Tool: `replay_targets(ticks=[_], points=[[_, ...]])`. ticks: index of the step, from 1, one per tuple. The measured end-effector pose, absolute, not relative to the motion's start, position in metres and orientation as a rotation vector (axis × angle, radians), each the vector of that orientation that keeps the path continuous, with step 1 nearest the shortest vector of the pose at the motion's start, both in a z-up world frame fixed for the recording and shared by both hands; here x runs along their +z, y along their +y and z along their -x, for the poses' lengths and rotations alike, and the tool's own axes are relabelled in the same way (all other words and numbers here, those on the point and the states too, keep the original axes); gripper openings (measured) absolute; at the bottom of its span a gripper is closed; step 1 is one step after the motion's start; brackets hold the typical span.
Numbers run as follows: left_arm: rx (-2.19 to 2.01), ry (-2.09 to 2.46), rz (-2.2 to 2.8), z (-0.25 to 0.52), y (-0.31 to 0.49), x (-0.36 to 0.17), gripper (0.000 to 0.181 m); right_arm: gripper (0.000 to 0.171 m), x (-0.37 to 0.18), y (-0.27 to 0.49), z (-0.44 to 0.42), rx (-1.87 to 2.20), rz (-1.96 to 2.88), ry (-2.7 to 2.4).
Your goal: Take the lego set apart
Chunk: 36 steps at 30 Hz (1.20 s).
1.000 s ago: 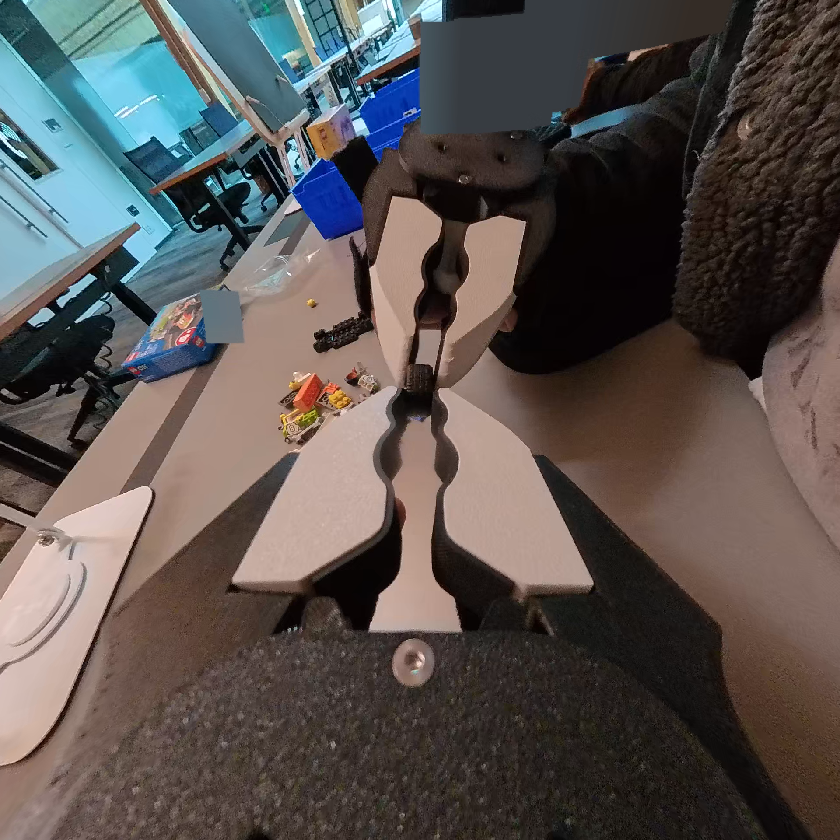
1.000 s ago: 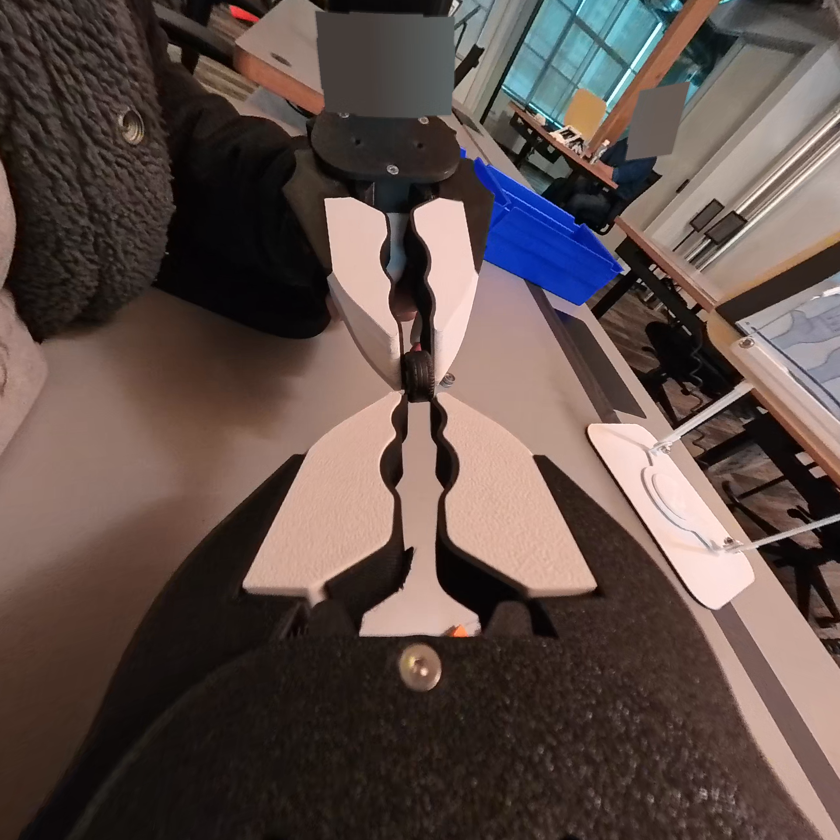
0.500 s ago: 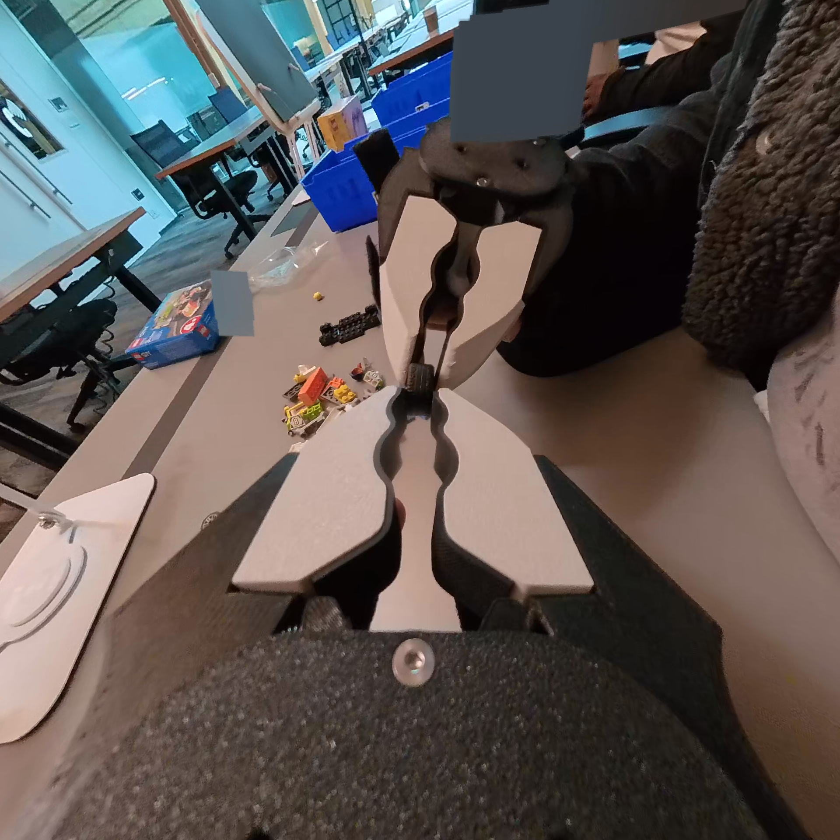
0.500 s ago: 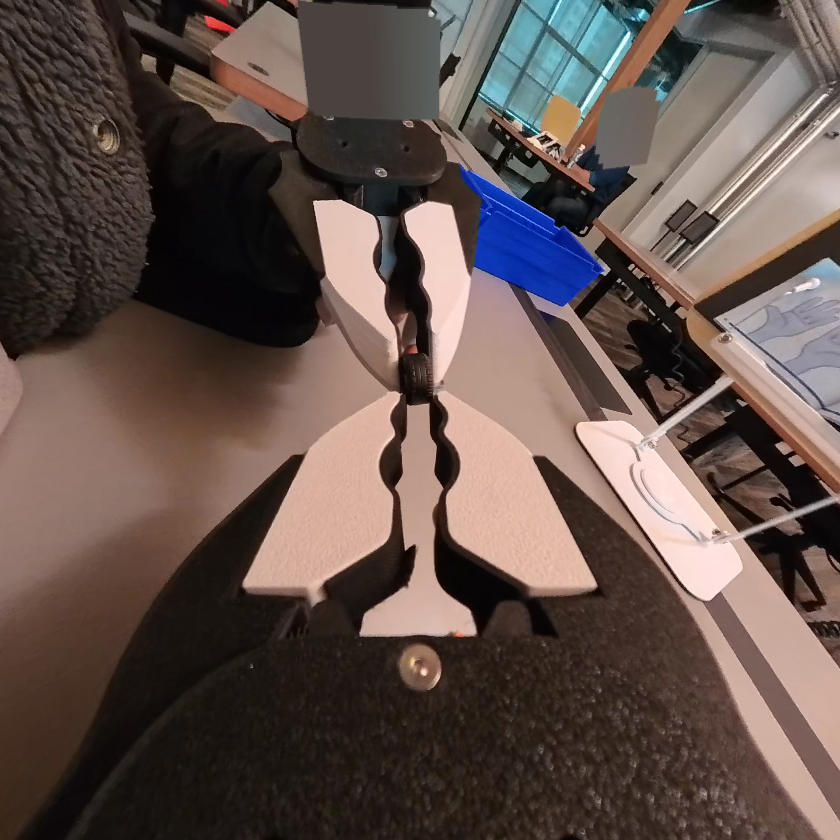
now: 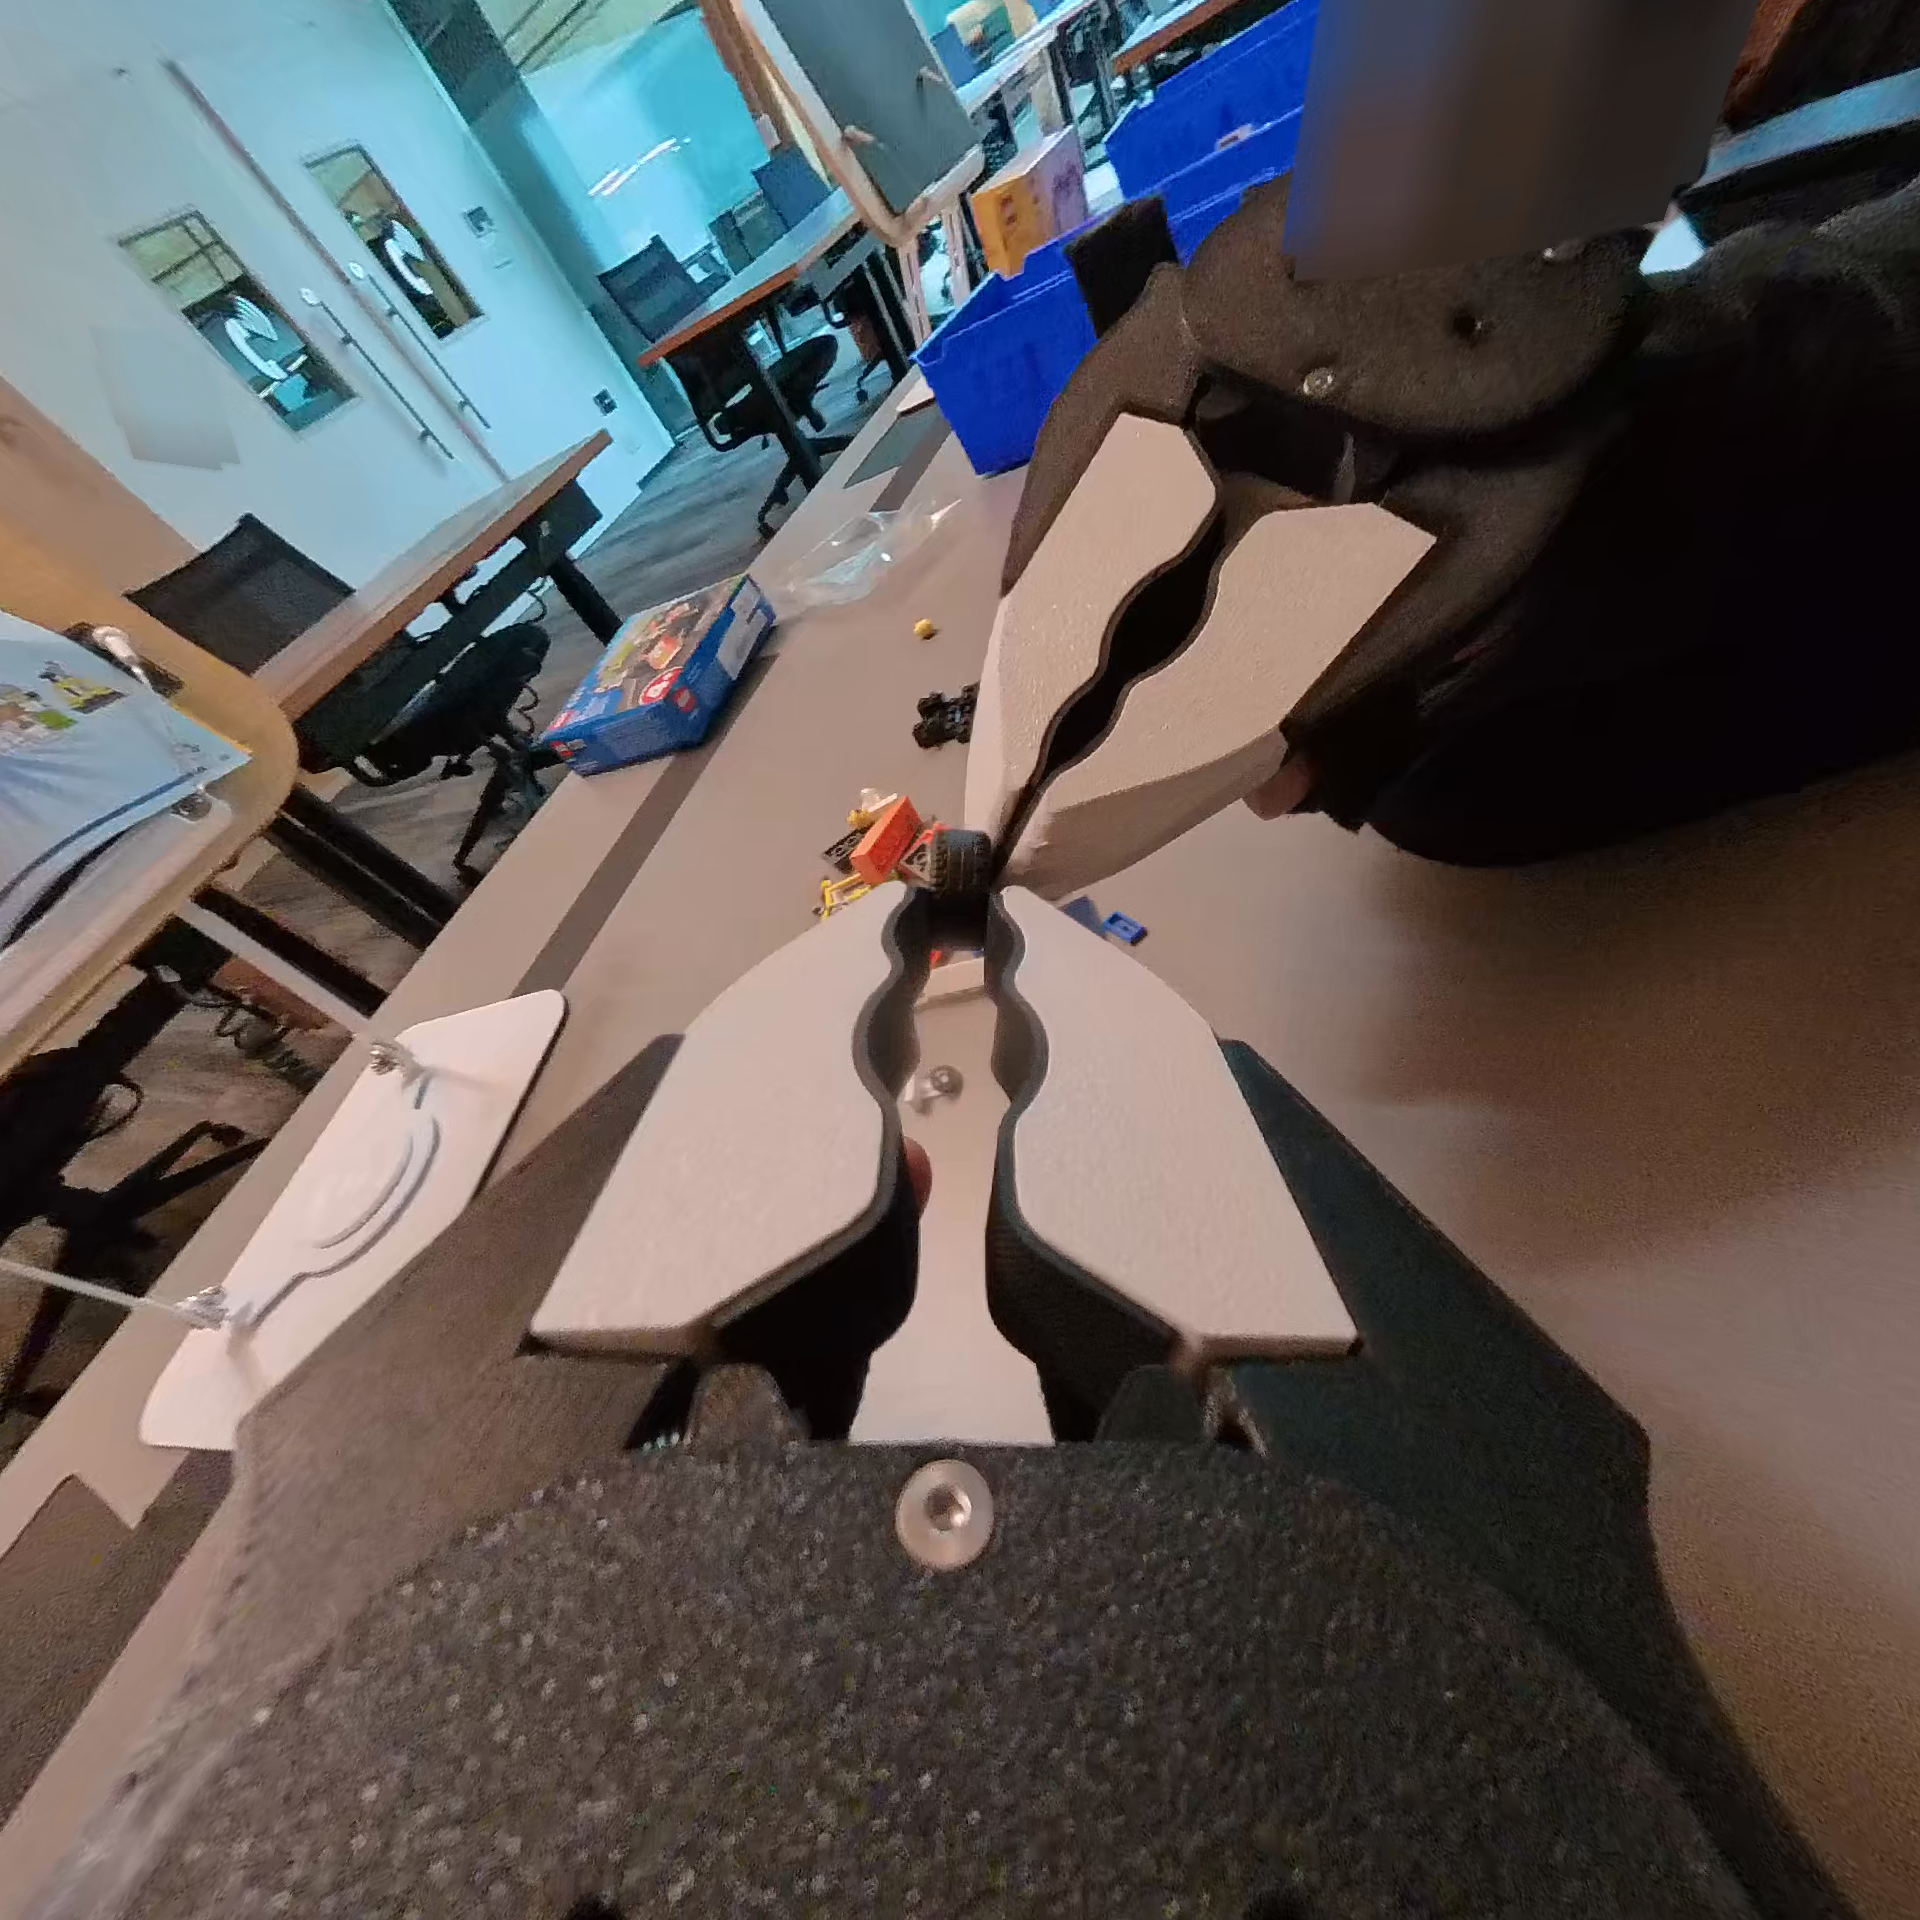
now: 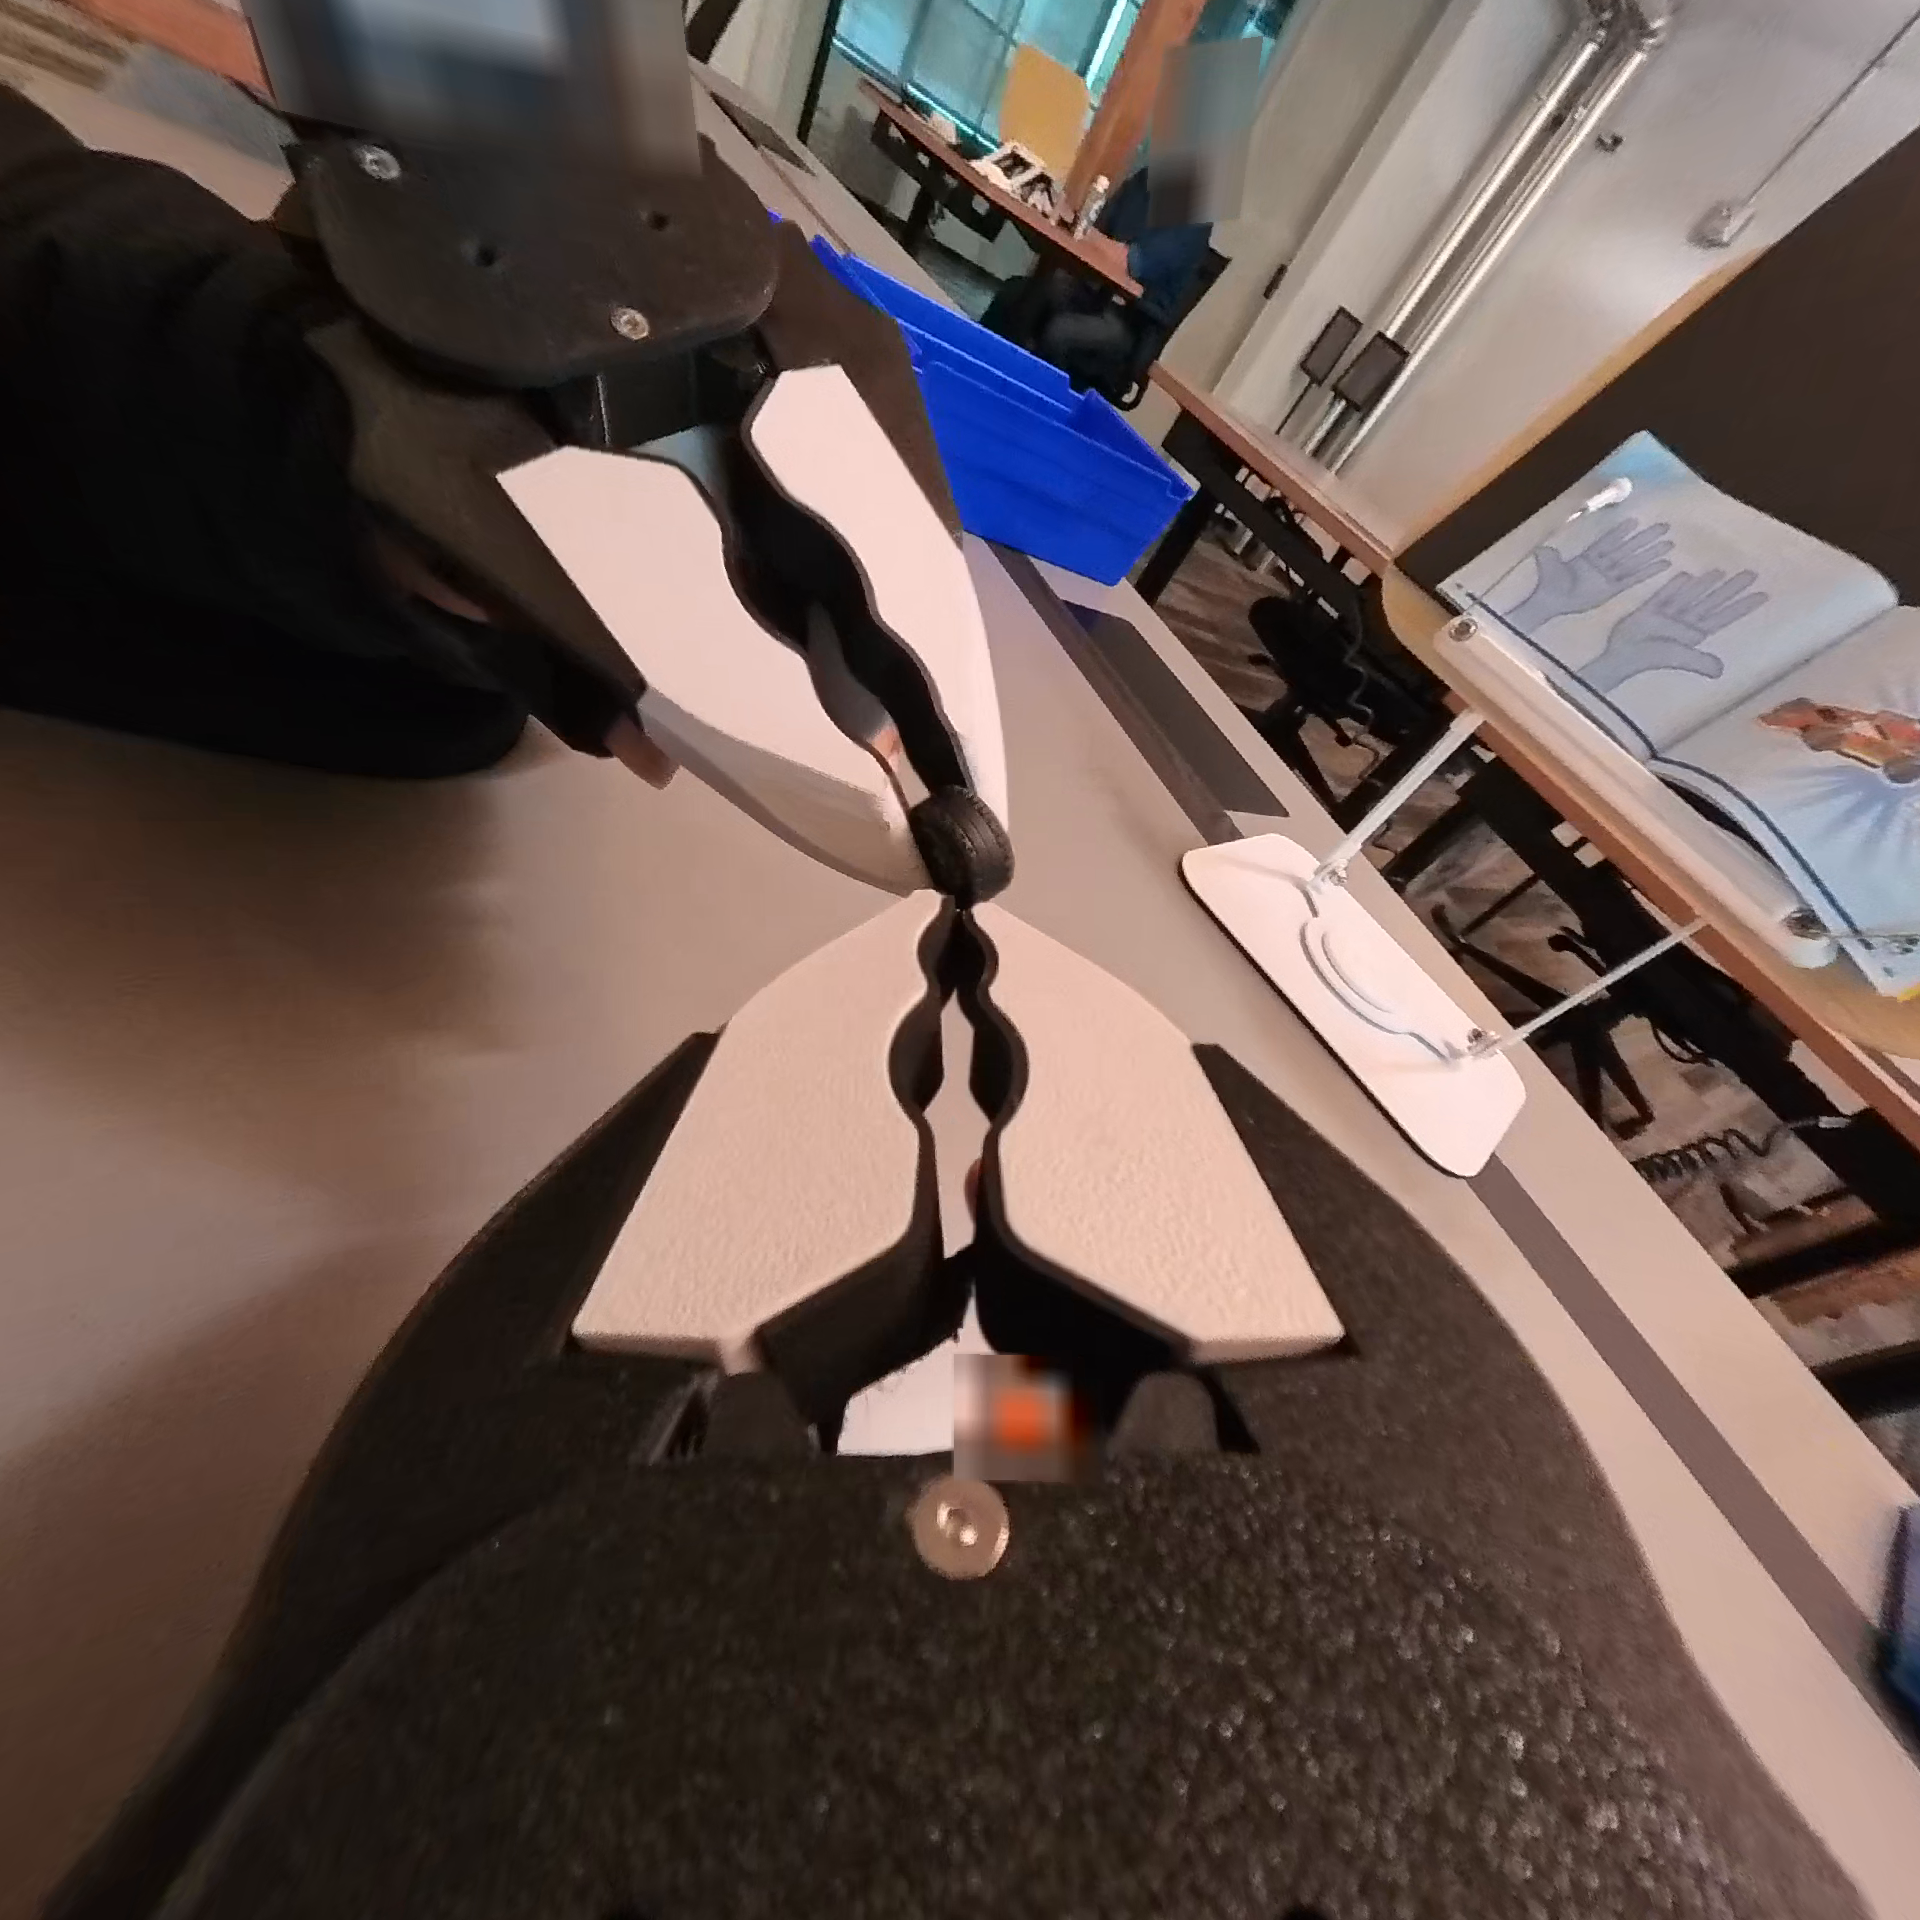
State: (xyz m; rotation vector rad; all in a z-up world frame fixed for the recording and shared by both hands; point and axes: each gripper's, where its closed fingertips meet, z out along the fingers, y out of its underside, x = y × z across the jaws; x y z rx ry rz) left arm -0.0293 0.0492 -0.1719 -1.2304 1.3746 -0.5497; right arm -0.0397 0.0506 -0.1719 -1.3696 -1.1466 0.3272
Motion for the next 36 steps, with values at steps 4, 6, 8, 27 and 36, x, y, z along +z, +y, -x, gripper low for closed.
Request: replay_targets(ticks=[4,6,8,27,36], points=[[-0.611,1.382,1.229,0.030,0.047,-0.170,0.011,0.000,-0.174,0.052,0.040,0.335,1.344,-1.171],[-0.625,1.406,1.220,0.029,0.044,-0.171,0.011,0.009,-0.174,0.052,0.038,0.363,1.342,-1.176],[-0.638,1.424,1.216,0.029,0.041,-0.172,0.011,0.014,-0.171,0.048,0.038,0.407,1.331,-1.190],[-0.767,1.513,1.280,0.029,0.030,-0.184,0.011,0.011,-0.179,0.038,0.042,0.434,1.280,-1.352],[-0.988,1.477,1.270,0.030,0.019,-0.171,0.011,0.011,-0.165,0.027,0.043,0.585,1.232,-1.297]])
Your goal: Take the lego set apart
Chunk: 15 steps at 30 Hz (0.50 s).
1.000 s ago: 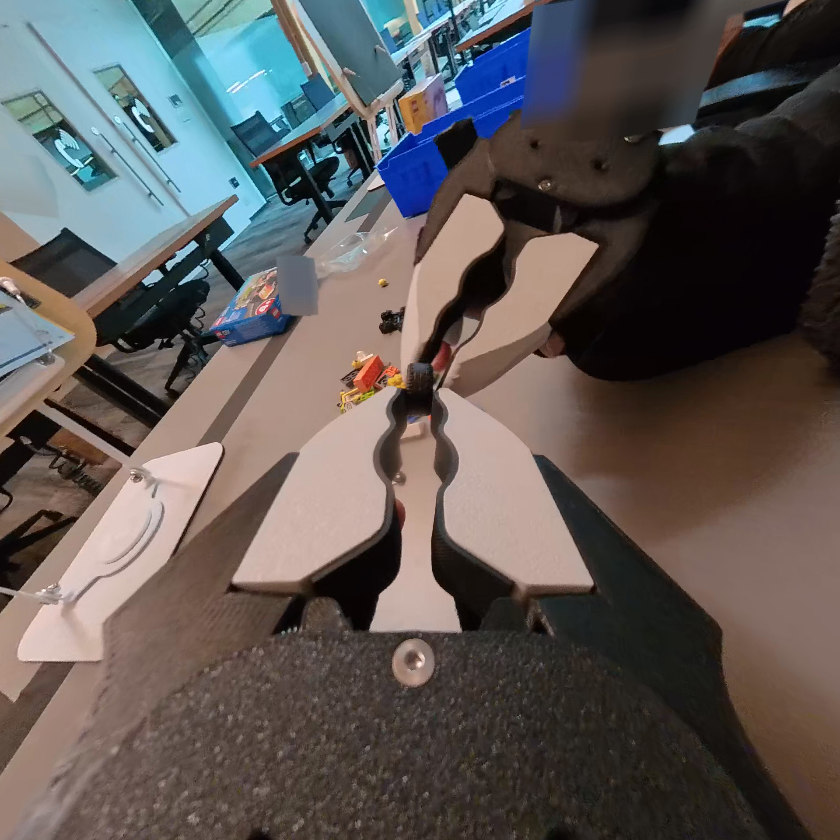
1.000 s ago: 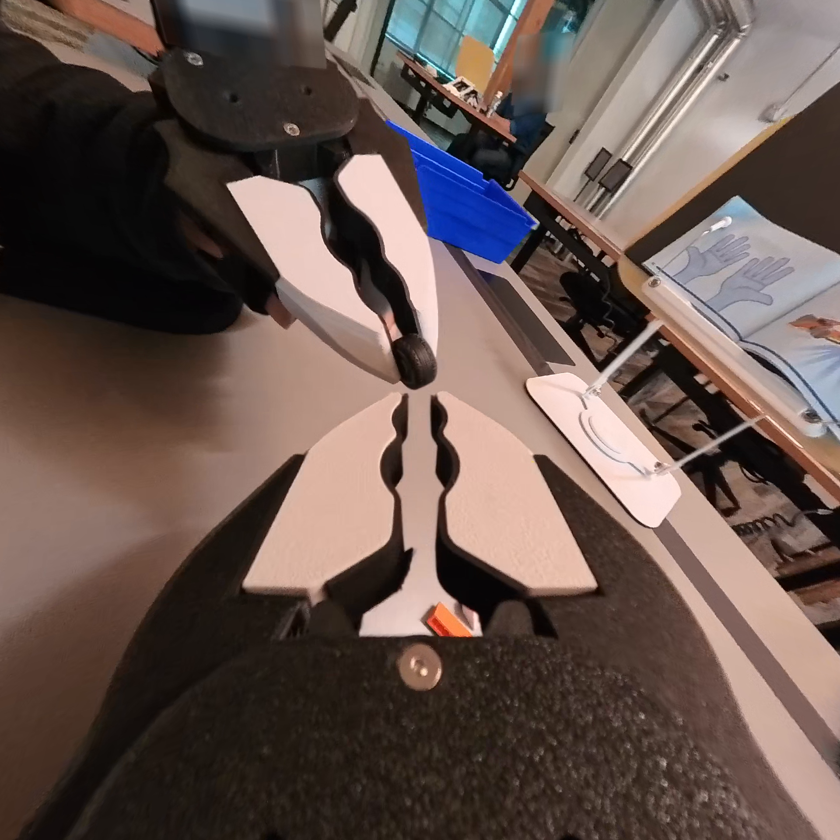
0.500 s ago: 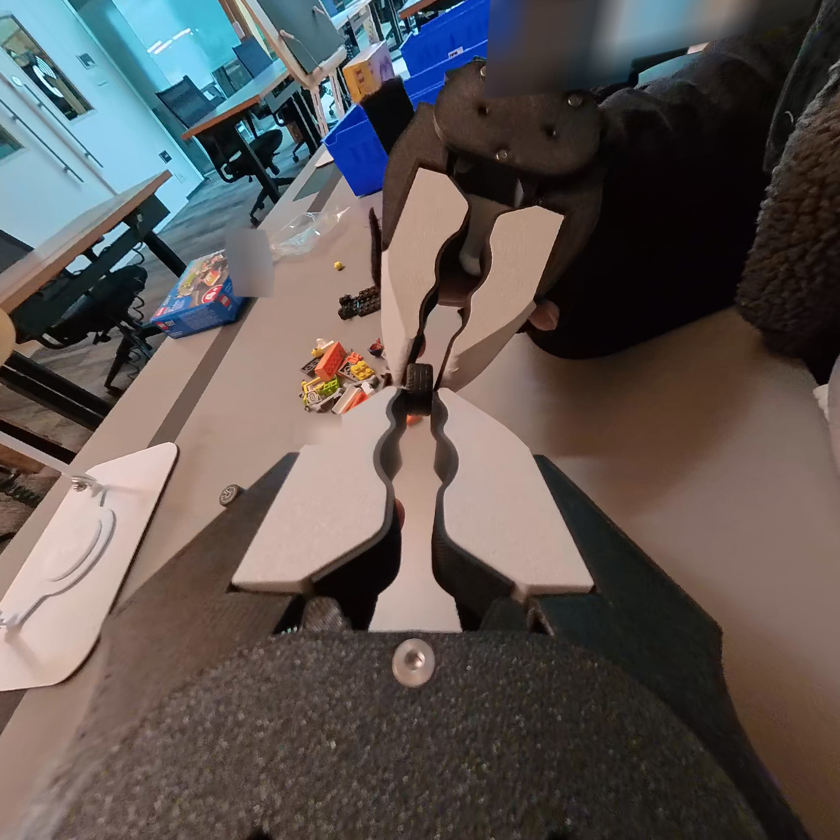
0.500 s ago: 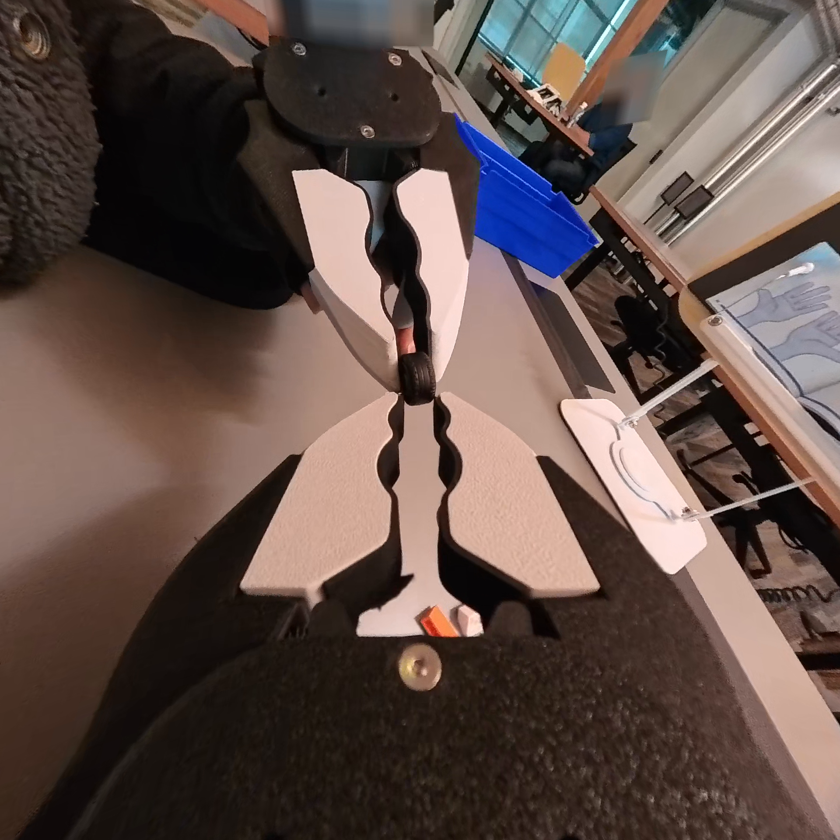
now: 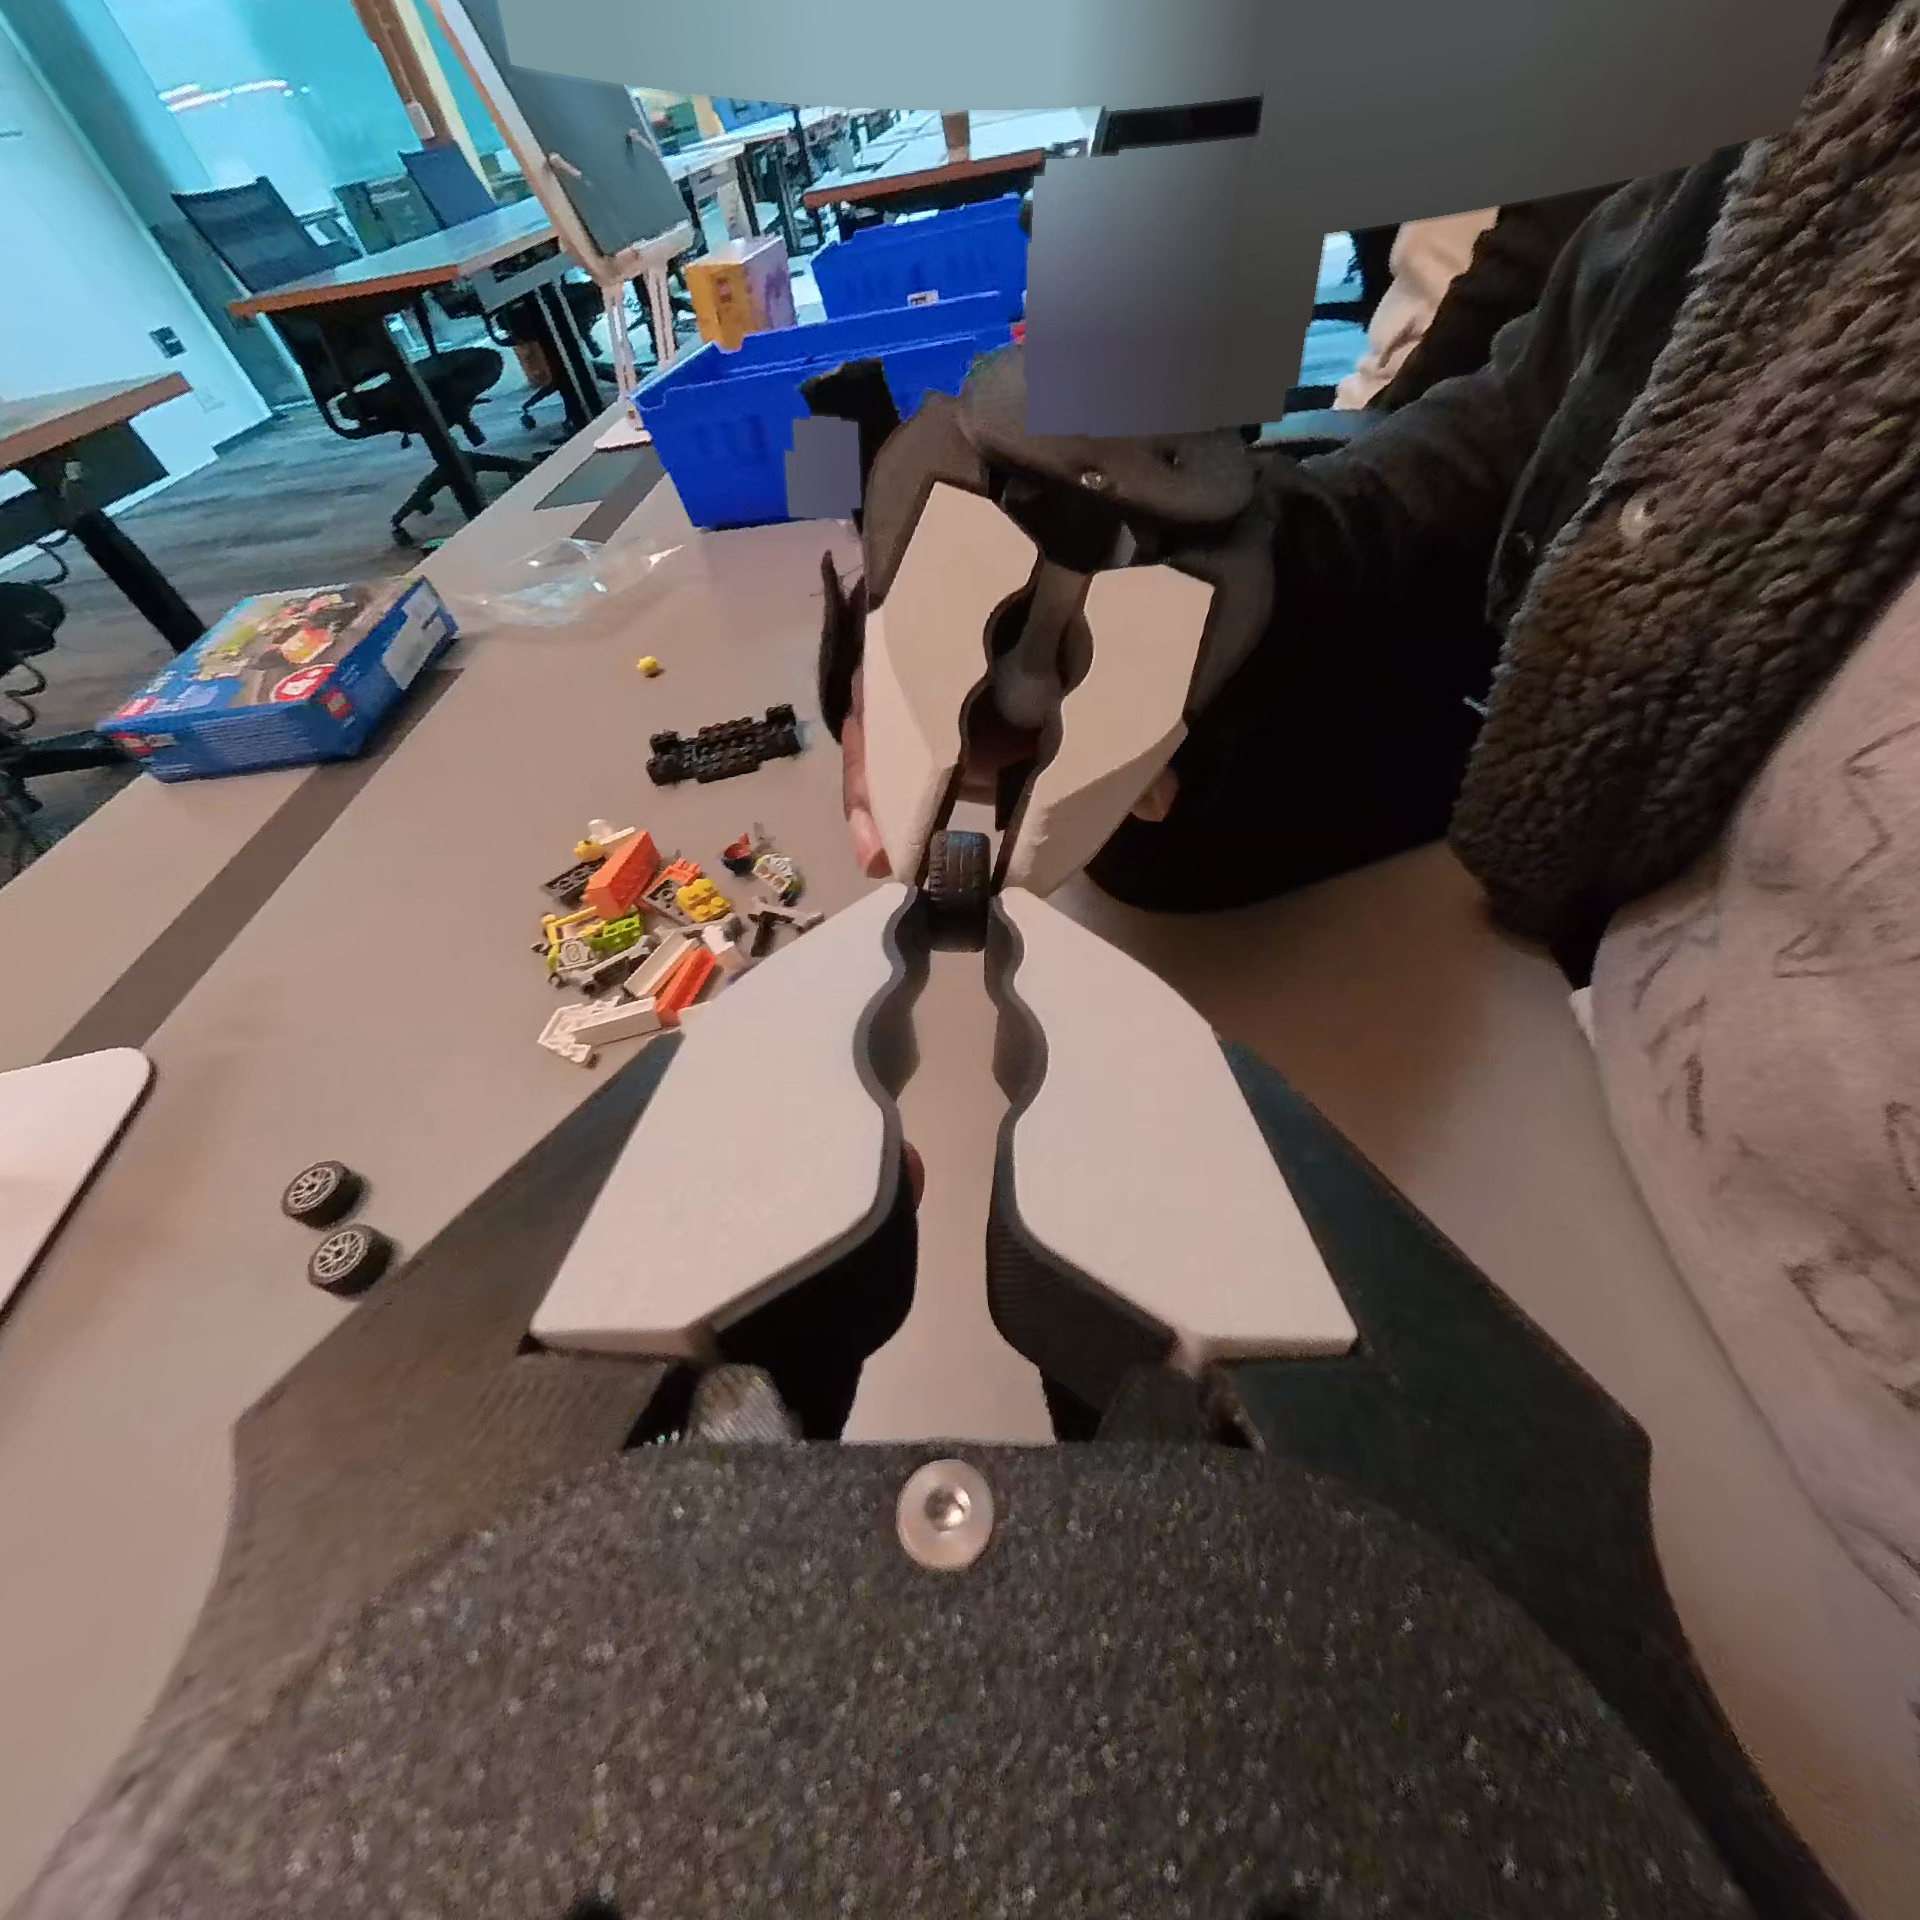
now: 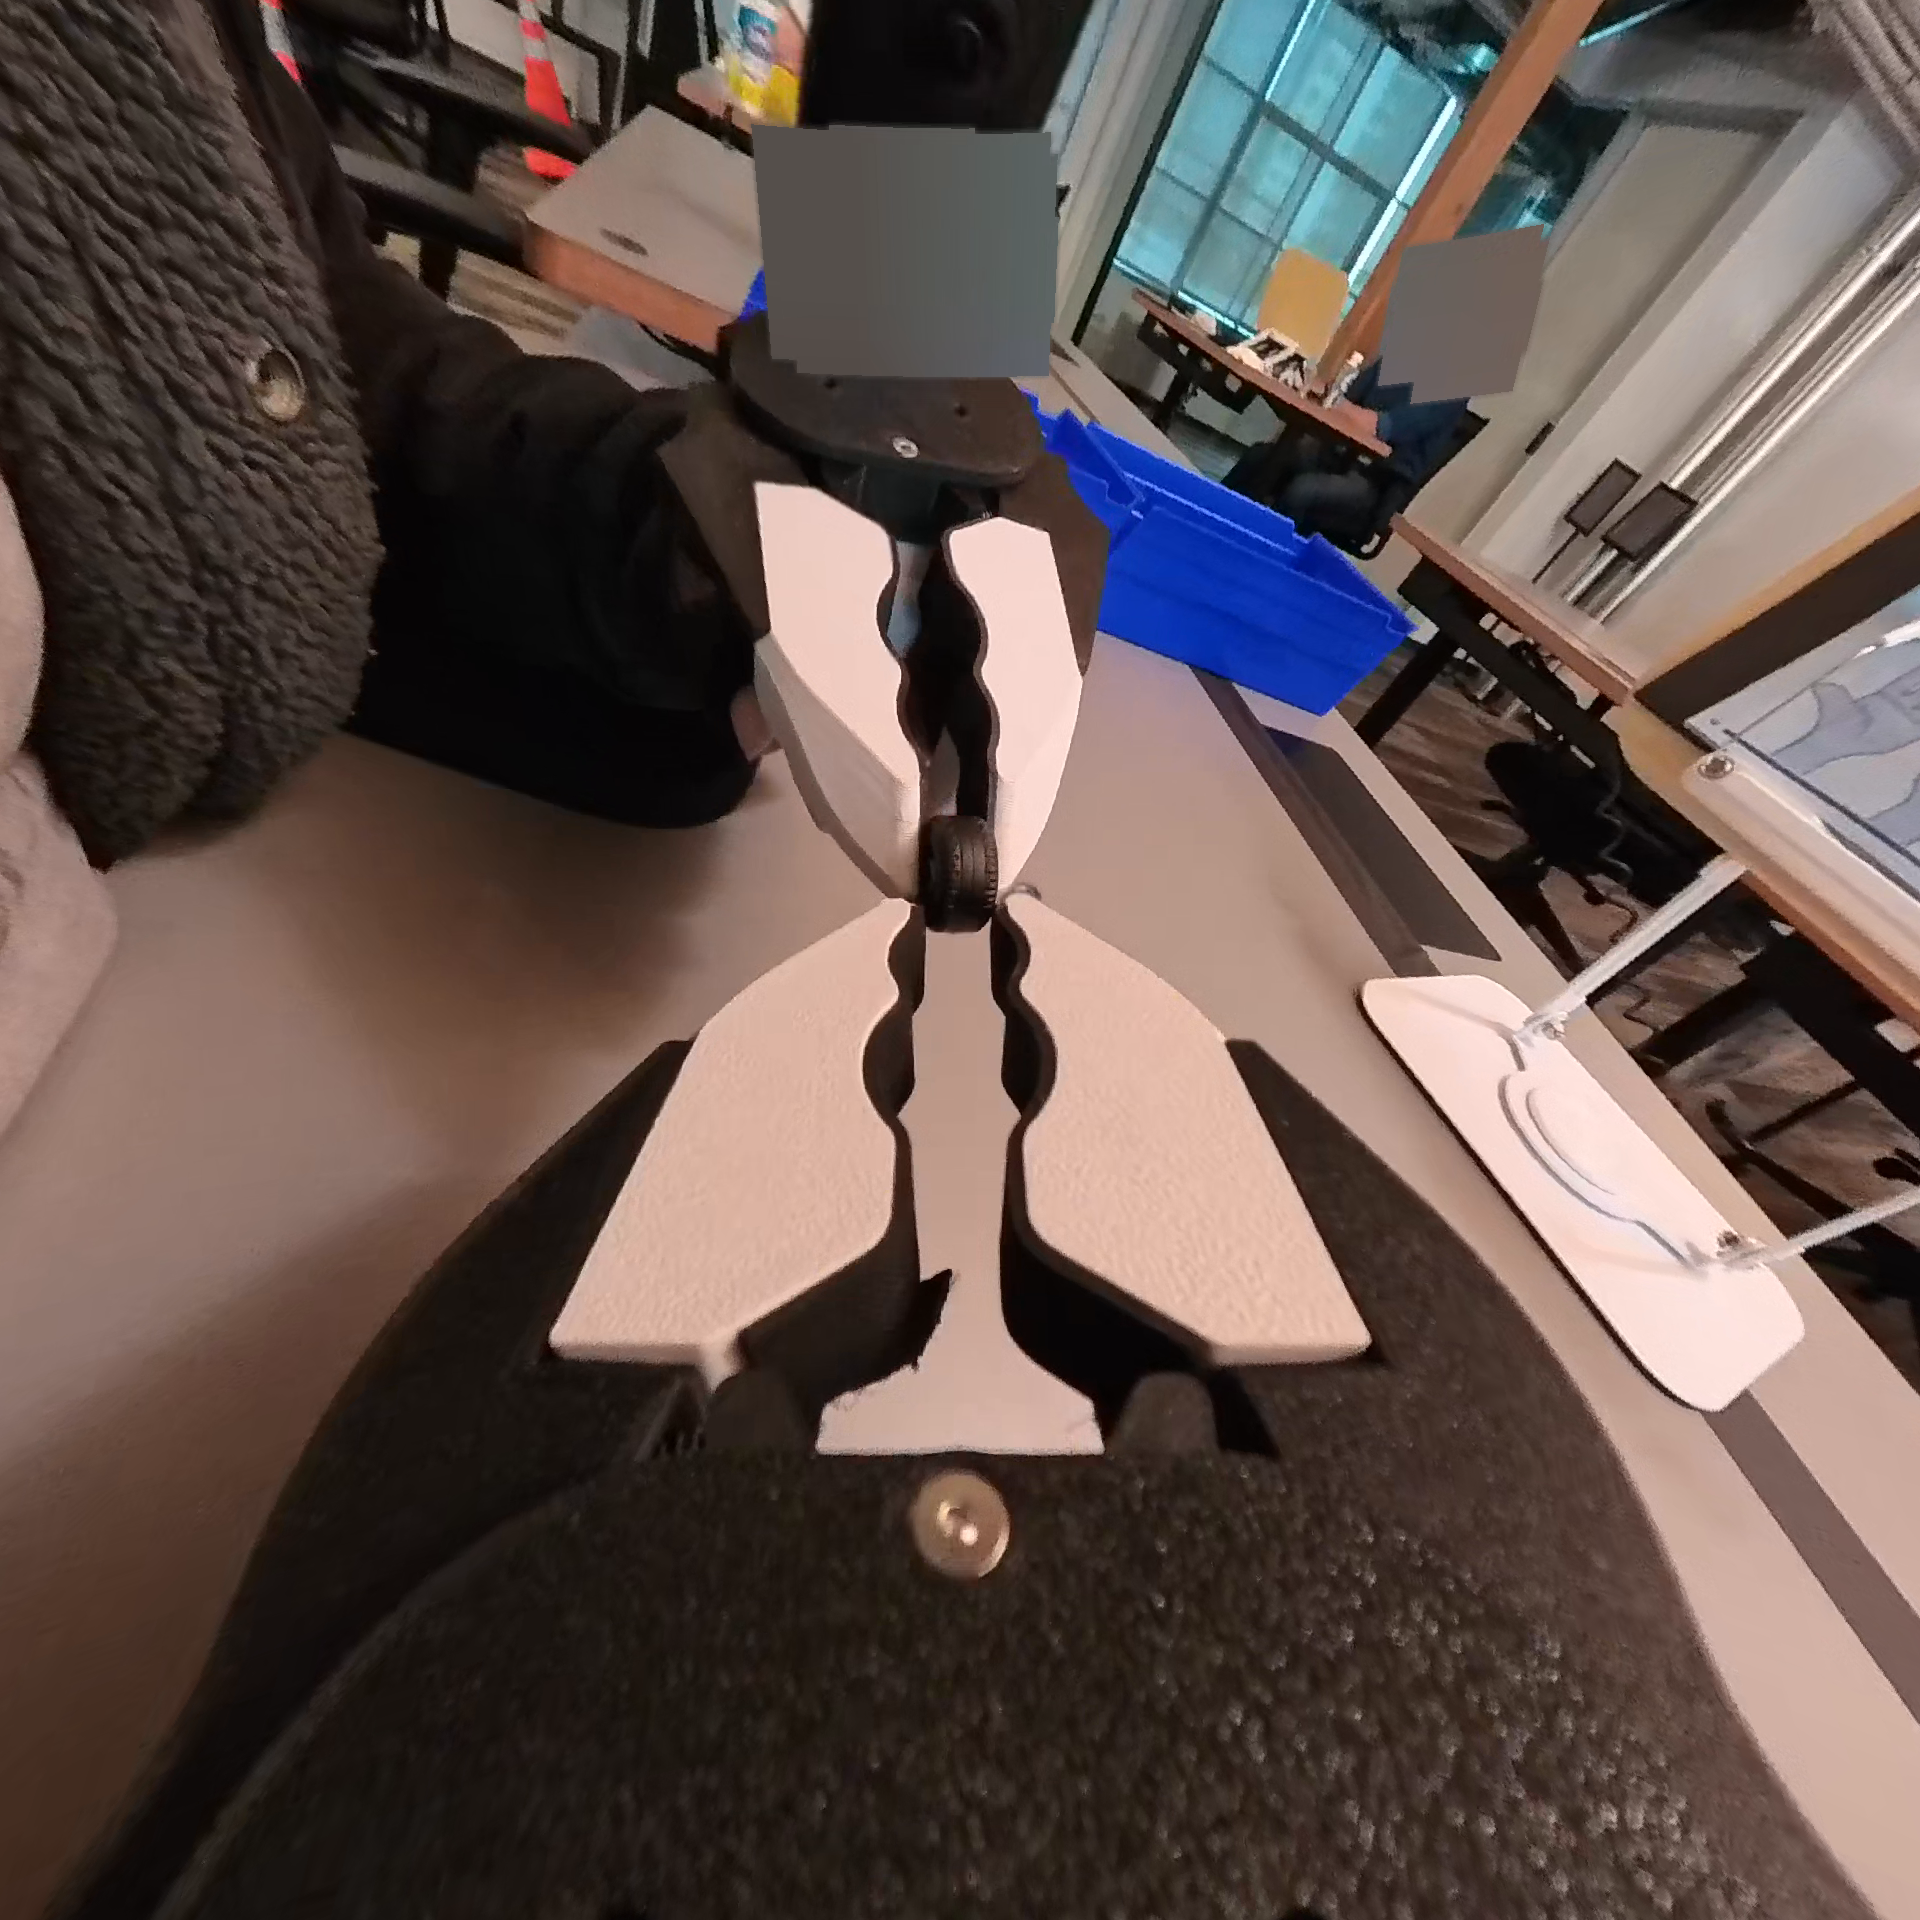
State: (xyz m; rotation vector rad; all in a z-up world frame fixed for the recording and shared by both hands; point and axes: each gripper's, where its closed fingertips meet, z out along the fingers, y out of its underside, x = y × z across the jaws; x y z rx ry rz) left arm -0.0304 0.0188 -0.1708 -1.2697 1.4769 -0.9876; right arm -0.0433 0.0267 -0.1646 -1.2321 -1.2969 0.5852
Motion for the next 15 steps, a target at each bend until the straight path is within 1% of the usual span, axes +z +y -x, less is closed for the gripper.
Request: replay_targets(ticks=[6,15], points=[[-1.059,1.488,1.260,0.0310,0.0120,-0.1683,0.011,0.011,-0.1600,0.0188,0.0427,0.663,1.213,-1.297],[-1.051,1.480,1.277,0.0312,0.0154,-0.1723,0.010,0.009,-0.1685,0.0216,0.0411,0.865,1.340,-1.267]])
